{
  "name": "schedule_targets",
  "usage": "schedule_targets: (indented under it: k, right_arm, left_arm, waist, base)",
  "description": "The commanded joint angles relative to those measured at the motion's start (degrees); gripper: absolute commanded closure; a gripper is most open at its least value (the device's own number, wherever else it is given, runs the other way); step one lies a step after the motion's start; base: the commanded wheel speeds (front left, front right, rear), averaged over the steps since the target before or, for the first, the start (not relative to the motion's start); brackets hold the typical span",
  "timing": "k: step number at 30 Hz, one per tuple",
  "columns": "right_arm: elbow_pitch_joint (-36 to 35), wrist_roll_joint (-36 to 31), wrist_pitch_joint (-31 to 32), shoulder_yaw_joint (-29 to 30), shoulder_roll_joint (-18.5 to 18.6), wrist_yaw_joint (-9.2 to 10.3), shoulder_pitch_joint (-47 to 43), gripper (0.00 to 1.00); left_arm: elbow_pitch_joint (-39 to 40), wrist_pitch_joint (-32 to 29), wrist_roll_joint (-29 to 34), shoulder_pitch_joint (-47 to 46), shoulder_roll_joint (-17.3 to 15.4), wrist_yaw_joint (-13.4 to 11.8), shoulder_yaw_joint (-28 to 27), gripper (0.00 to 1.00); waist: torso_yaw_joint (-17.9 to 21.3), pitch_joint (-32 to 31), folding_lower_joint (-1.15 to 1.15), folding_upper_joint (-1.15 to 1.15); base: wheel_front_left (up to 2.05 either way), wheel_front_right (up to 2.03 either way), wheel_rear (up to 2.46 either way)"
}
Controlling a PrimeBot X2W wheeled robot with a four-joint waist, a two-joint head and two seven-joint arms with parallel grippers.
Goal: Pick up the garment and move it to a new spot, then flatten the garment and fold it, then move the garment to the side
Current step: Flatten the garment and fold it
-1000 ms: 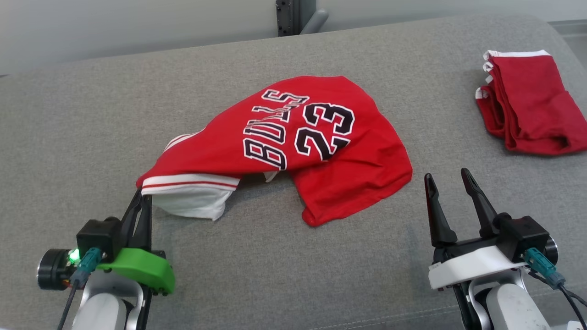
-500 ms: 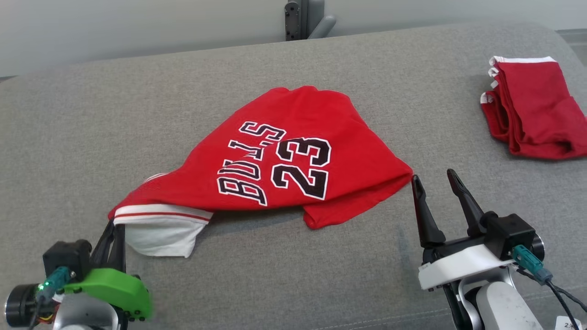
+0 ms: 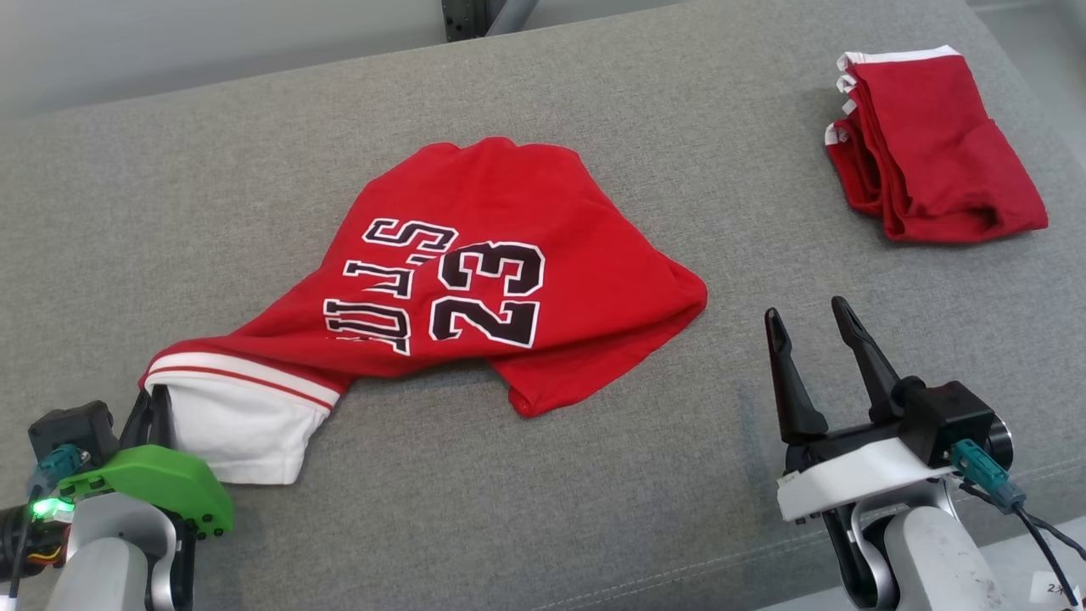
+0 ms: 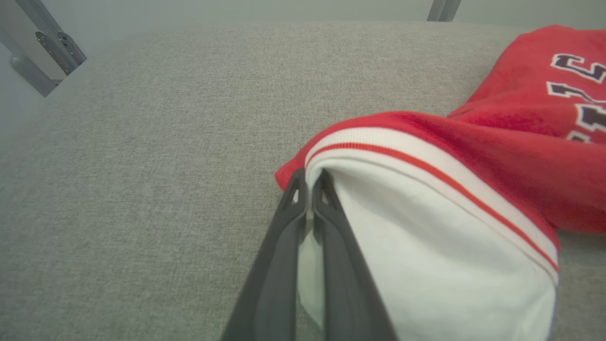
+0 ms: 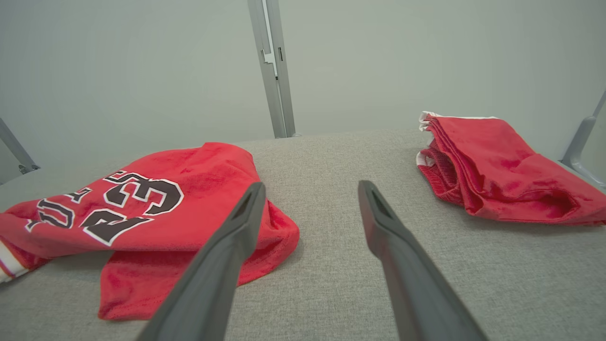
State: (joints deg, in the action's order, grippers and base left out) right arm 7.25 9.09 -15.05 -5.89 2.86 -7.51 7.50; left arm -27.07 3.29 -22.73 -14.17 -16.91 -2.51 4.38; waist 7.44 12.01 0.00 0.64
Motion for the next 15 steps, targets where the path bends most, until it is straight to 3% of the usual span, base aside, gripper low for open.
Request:
schedule_targets:
  k: [1, 2, 3, 15]
  right_arm:
    - [0.2, -0.4, -0.2, 0.3, 0.1, 0.06, 0.6, 0.00]
    - [0.3, -0.5, -0.2, 0.5, 0.1, 0.06, 0.5, 0.00]
    - [0.4, -0.5, -0.2, 0.5, 0.1, 0.05, 0.4, 0.00]
    - [1.5, 0.0, -0.2, 0.4, 0.1, 0.05, -1.0, 0.00]
  left_arm:
    - [-2.0, 1.7, -0.7, -1.9, 0.5, -0.2, -0.4, 0.51]
    - [-2.9, 2.4, -0.6, -2.3, 0.8, -0.2, -0.2, 0.07]
    - [-3.8, 3.1, -0.5, -2.6, 1.0, -0.1, -0.1, 0.00]
    - [-3.9, 9.4, 3.3, -0.8, 3.2, 1.0, 4.7, 0.00]
  waist:
    - [0.3, 0.3, 0.00, -0.64]
    - [0.0, 0.2, 0.00, -0.64]
    - [-0.3, 0.0, 0.00, -0.64]
    - [-5.2, -3.5, 0.00, -0.64]
  base:
    - [0.00, 0.00, 0.00]
    - [0.00, 0.00, 0.00]
    - [0.00, 0.00, 0.00]
    - [0.00, 0.00, 0.00]
